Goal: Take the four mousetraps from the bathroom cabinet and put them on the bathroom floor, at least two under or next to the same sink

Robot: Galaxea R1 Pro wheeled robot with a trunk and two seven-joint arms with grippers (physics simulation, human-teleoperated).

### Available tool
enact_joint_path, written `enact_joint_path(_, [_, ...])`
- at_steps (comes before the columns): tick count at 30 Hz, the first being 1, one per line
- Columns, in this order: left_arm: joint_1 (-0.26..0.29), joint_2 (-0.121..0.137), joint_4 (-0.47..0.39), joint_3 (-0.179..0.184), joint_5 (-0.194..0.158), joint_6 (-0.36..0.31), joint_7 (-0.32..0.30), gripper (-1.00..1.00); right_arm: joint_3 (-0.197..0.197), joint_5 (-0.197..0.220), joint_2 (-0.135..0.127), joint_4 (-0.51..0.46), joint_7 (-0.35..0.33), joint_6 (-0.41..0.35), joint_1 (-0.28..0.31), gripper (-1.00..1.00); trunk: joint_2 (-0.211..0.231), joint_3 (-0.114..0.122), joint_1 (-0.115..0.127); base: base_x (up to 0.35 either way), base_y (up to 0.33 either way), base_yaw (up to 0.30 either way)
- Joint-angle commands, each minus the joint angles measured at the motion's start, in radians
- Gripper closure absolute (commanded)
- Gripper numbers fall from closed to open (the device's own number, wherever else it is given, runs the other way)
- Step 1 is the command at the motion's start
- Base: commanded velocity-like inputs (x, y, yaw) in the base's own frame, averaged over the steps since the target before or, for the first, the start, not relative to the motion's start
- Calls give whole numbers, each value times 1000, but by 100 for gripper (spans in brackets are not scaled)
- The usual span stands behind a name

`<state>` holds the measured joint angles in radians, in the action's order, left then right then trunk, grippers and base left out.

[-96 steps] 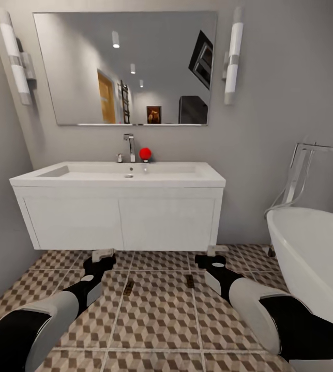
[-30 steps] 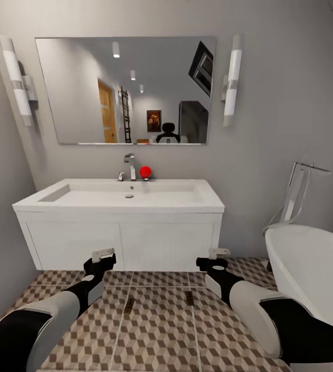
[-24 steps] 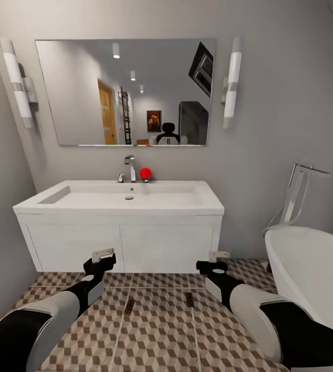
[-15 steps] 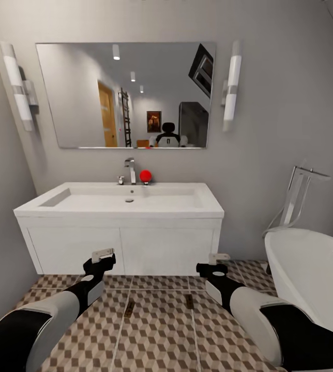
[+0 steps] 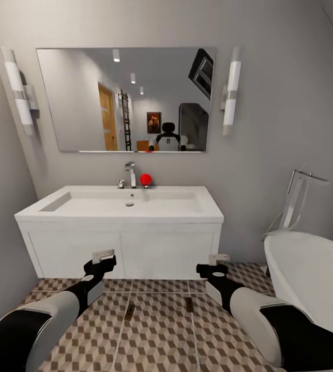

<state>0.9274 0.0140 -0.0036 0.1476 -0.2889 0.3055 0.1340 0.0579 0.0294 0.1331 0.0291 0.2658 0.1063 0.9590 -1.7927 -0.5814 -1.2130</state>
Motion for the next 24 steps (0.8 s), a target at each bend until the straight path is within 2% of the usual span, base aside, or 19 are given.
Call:
enact_joint_path(1, [1, 0, 1, 9, -7, 2, 3, -100, 6, 3, 0, 3, 3, 5, 1, -100, 7, 2, 4, 0, 0, 0])
enact_joint_path(15, [-4, 5, 0, 9, -8, -21, -39, -100, 6, 3, -3, 3, 0, -14, -16, -100, 105, 46, 58, 0, 0, 0])
enact_joint_path(22, [-39, 9, 0, 9, -8, -24, -41, -100, 7, 2, -8, 3, -2, -26, -90, -100, 105, 46, 58, 0, 0, 0])
enact_joint_path(24, [-66, 11, 1, 9, -8, -25, -40, -100, 7, 2, -9, 3, -1, -37, -119, -100, 105, 46, 58, 0, 0, 0])
